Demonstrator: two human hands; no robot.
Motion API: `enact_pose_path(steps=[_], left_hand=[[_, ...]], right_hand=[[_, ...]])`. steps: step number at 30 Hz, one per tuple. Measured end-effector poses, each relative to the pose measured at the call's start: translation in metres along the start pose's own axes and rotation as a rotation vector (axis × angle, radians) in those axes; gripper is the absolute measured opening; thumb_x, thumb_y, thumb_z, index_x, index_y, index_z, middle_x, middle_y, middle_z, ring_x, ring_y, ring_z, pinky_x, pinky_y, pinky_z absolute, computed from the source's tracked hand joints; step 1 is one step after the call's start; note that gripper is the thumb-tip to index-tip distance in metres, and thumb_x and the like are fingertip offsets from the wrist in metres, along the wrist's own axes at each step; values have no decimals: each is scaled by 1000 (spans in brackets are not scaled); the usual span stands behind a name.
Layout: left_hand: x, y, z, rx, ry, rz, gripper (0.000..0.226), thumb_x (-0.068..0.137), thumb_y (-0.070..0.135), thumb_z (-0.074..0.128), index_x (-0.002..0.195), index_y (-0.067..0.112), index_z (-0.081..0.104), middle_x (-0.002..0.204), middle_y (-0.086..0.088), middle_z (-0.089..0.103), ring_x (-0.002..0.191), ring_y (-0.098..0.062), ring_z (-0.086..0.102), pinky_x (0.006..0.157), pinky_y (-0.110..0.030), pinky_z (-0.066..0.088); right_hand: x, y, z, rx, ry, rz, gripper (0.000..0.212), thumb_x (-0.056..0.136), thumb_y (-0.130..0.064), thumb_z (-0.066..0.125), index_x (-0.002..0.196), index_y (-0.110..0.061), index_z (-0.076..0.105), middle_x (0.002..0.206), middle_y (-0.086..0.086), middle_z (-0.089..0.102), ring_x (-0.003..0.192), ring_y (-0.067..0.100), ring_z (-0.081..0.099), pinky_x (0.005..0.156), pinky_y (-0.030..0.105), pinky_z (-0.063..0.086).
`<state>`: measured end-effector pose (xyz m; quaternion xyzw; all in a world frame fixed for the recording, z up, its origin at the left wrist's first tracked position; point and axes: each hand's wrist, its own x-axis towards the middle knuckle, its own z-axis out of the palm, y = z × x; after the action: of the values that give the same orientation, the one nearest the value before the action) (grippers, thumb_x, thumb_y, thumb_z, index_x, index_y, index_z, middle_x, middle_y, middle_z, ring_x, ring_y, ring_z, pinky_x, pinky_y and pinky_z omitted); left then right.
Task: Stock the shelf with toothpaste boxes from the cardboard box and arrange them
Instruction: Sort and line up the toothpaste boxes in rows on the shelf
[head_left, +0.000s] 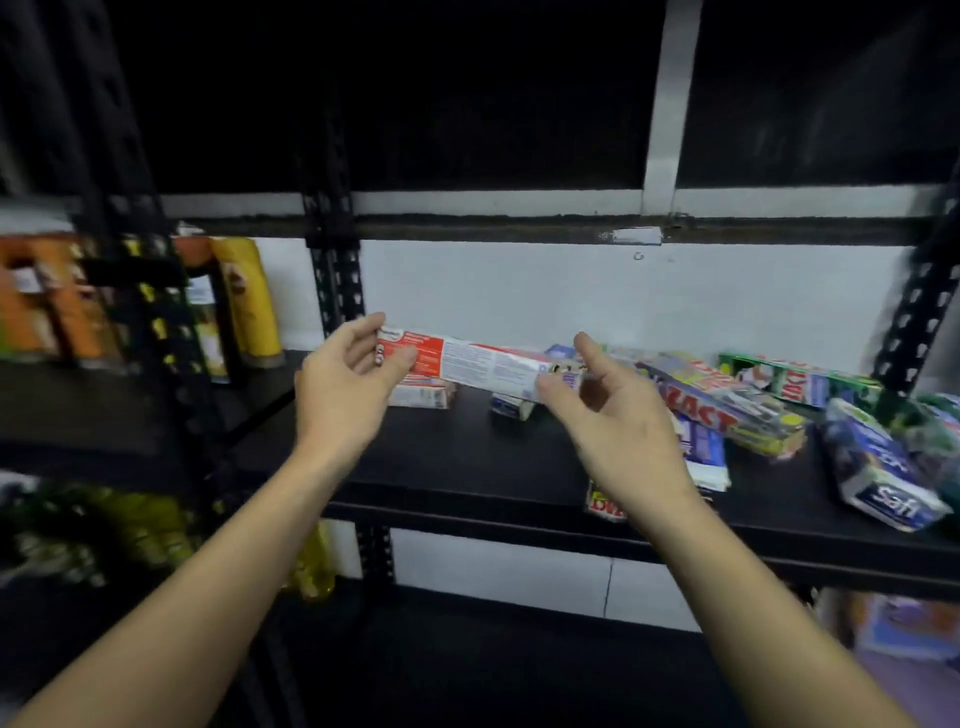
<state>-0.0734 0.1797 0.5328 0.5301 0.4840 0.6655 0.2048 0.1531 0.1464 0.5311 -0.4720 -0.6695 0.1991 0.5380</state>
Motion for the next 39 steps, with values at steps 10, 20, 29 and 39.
enact_pose_path(steps=[10, 20, 29, 39], left_hand=[[13, -63, -84, 371, 97, -79, 46, 79, 13, 81, 121, 17, 61, 112, 1, 71, 99, -3, 66, 92, -24, 54], [61, -91, -77, 550, 56, -243, 63, 85, 26, 69, 141, 13, 42, 142, -4, 53, 125, -21, 53, 99, -24, 37], [69, -116, -81, 526, -16, -188, 36, 86, 25, 61, 121, 29, 56, 116, 12, 63, 103, -10, 60, 85, -24, 42], [68, -126, -76, 660, 108, -76, 37, 80, 32, 65, 116, 27, 65, 115, 5, 68, 103, -15, 62, 91, -30, 50]], right_hand=[[34, 23, 115, -86, -201, -8, 45, 86, -19, 73, 129, -12, 61, 121, -4, 68, 104, 4, 60, 79, -5, 34], [55, 38, 148, -189, -290, 12, 61, 83, -20, 74, 139, -19, 49, 124, -6, 65, 96, 2, 57, 80, 2, 36], [61, 57, 148, -177, -166, 169, 56, 70, -36, 84, 112, -23, 49, 92, -10, 56, 82, 3, 55, 60, 17, 39], [66, 67, 152, -57, -116, 204, 26, 72, -31, 85, 85, -20, 65, 79, -8, 68, 74, 1, 64, 60, 12, 43]])
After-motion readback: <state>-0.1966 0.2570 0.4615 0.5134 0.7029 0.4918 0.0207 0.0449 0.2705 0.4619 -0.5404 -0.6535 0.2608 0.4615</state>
